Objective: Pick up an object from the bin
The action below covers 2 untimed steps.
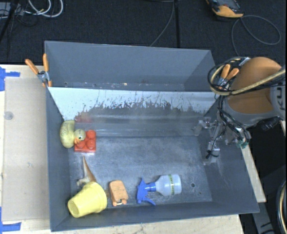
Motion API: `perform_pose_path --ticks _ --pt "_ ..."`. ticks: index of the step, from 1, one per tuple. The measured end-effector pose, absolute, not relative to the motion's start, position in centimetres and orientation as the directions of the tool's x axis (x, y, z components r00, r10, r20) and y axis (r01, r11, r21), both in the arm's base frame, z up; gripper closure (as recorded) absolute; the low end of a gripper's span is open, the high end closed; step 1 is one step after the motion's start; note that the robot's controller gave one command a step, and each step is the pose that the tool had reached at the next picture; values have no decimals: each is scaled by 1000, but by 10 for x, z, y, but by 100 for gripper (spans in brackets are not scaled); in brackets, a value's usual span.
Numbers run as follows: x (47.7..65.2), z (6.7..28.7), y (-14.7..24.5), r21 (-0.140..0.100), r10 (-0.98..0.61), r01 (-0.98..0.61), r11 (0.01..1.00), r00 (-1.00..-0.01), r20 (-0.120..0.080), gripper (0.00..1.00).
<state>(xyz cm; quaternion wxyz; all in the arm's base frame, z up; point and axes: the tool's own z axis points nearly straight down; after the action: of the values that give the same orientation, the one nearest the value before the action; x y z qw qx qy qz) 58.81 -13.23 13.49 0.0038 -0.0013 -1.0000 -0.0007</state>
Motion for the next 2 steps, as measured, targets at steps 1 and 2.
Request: perform_pose_path --ticks 1,2 --pt "588 137 -132 1 2 2 1000 -1000 7 0" --pt "581 171 -125 3 -53 -53 999 -999 10 0"
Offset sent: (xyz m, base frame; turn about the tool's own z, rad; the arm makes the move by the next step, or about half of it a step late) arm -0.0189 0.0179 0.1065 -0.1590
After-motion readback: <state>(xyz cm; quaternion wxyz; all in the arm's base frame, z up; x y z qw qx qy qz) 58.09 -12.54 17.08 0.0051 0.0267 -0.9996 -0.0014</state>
